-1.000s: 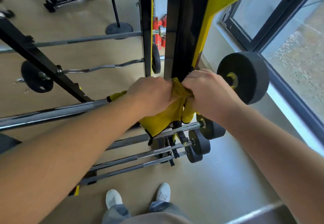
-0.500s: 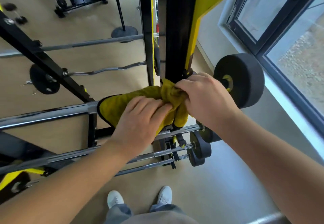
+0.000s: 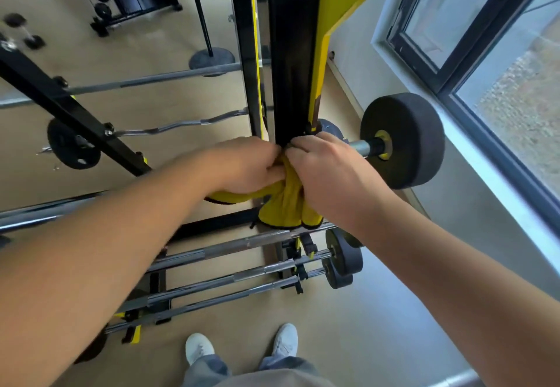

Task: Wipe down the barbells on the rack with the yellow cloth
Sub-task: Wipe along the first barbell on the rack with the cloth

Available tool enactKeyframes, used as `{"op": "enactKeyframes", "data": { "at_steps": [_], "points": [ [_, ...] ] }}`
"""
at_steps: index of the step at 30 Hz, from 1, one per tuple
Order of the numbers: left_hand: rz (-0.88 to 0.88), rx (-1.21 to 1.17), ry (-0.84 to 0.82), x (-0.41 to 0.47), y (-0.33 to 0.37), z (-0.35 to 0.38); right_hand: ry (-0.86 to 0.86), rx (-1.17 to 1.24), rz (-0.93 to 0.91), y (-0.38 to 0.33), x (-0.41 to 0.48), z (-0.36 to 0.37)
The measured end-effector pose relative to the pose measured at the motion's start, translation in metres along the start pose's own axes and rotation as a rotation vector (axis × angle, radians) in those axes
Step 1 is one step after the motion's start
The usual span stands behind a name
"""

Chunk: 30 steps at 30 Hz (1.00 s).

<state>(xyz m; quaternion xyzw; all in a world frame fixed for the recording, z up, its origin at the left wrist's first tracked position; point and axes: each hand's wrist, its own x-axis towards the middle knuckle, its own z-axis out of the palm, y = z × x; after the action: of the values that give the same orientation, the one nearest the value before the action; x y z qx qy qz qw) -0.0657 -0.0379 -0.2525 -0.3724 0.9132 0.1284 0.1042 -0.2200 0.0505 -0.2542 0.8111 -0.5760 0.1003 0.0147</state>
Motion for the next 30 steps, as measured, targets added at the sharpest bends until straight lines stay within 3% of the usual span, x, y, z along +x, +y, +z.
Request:
{"op": "enactKeyframes", "data": {
  "at_steps": [1,3,6,12,14,15,18,19,20,23,25,30],
  "points": [
    [-0.018,-0.158,-0.087,0.004,-0.002,-0.007,-0.010,0.015,-0.016,0.002,0.002,-0.001],
    [-0.030,-0.189,-0.027,0.001,-0.002,-0.007,-0.027,-0.015,-0.070,0.001,0.004,-0.004],
    [-0.053,0.324,0.417,-0.029,0.005,0.034,-0.016,-0.093,-0.078,-0.004,0.005,-0.004],
    [-0.111,0.529,0.514,-0.056,-0.014,0.063,0.024,-0.184,-0.100,-0.024,0.020,0.005],
    [-0.095,0.560,0.436,-0.046,-0.016,0.045,-0.026,-0.216,-0.118,-0.025,0.022,0.008],
    [-0.066,0.461,0.371,-0.039,-0.018,0.033,-0.037,-0.212,-0.123,-0.024,0.022,0.009],
    [-0.070,-0.180,-0.042,-0.017,-0.035,0.004,0.003,-0.136,-0.062,-0.018,0.020,0.008],
    [-0.068,-0.293,-0.086,-0.016,-0.038,0.001,0.010,-0.131,-0.053,-0.018,0.021,0.008],
    [-0.047,-0.308,-0.055,-0.018,-0.040,0.003,0.012,-0.142,-0.058,-0.019,0.021,0.009],
    [0.015,0.115,0.389,-0.040,-0.037,0.031,0.025,-0.184,-0.091,-0.023,0.023,0.011],
    [0.039,0.333,0.584,-0.058,-0.036,0.047,0.040,-0.221,-0.121,-0.028,0.026,0.013],
    [-0.013,0.408,0.635,-0.082,-0.056,0.071,0.055,-0.204,-0.179,-0.054,0.039,0.027]
  ]
}}
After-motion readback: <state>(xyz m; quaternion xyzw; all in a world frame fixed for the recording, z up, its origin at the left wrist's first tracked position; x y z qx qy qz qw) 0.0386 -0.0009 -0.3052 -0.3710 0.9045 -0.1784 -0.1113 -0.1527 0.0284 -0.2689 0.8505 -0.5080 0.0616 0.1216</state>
